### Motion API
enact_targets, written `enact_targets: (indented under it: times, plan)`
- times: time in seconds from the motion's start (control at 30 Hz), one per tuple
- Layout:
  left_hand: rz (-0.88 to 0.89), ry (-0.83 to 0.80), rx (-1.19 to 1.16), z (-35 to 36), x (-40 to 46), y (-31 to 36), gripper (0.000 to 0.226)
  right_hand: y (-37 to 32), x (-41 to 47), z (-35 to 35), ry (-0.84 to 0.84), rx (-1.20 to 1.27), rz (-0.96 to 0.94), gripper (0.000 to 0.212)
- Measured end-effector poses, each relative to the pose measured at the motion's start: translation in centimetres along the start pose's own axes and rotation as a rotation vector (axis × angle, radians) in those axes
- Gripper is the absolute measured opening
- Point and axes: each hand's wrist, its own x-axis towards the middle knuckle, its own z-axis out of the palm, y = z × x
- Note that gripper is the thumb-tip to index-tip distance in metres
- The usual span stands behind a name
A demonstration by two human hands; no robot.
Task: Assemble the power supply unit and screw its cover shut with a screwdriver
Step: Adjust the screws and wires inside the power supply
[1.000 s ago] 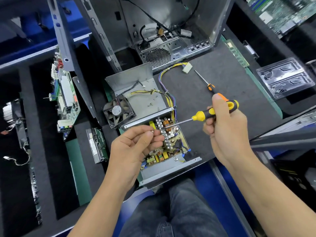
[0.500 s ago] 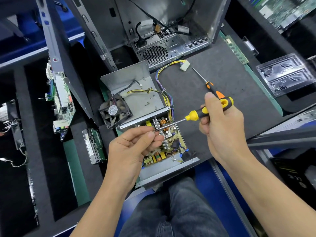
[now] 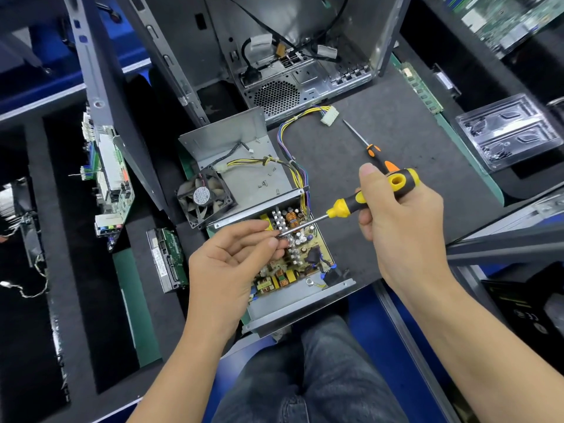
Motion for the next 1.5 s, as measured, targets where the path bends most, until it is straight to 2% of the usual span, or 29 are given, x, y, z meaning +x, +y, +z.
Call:
enact_targets:
  times: [0.13, 0.3, 0.53, 0.6, 0.67, 0.73, 0.9, 0.97, 1.07, 1.17, 1.27, 1.37, 1.5]
  plan:
    - [0.035, -0.008, 0.054, -0.2, -0.1, -0.2, 0.022, 0.1, 0.0, 0.1, 0.01, -0.013, 0.037, 0.044]
    - [0.08, -0.037, 0.128, -0.3, 0.0, -0.4, 0.021, 0.6, 0.4, 0.0, -0.031, 0.073, 0.194, 0.044]
    - [0.125, -0.083, 0.253, 0.4, 0.1, -0.1, 0.025, 1.5, 1.0, -0.8, -0.018, 0.085, 0.247, 0.049]
    - [0.313, -0.067, 0.437, 0.5, 0.1, 0.3, 0.022, 1.5, 1.4, -1.4, 0.026, 0.126, 0.255, 0.044]
    - [0.609, -0.054, 0.679, 0.9, 1.2, 1.3, 0.02, 1.5, 2.1, -2.3, 0.093, 0.181, 0.25, 0.033]
    - [0.779, -0.163, 0.877, 1.6, 3.8, 2.6, 0.029, 1.6, 2.9, -3.4, 0.153, 0.21, 0.243, 0.028]
    - [0.678, -0.789, 1.46, 3.7, 11.0, 3.9, 0.076, 2.0, 4.7, -4.6, 0.258, 0.203, 0.237, 0.029]
    - [0.656, -0.908, 1.546, 4.1, 12.6, 3.5, 0.083, 2.4, 5.2, -4.7, 0.263, 0.211, 0.233, 0.028]
    - [0.642, -1.001, 1.661, 3.9, 14.1, 2.8, 0.082, 2.8, 5.6, -4.3, 0.254, 0.222, 0.213, 0.026]
    - [0.705, -0.953, 1.64, 3.8, 14.3, 2.1, 0.075, 3.2, 6.0, -3.7, 0.237, 0.21, 0.166, 0.023]
    - [0.764, -0.855, 1.547, 3.8, 14.1, 1.6, 0.068, 3.6, 6.6, -3.2, 0.236, 0.113, 0.09, 0.035]
    - [0.745, -0.792, 1.49, 3.6, 14.0, 1.3, 0.065, 3.7, 6.7, -2.5, 0.208, -0.025, -0.015, 0.034]
    - [0.693, -0.793, 1.521, 3.7, 13.8, 1.2, 0.06, 4.1, 6.7, -1.6, 0.193, -0.128, -0.082, 0.039]
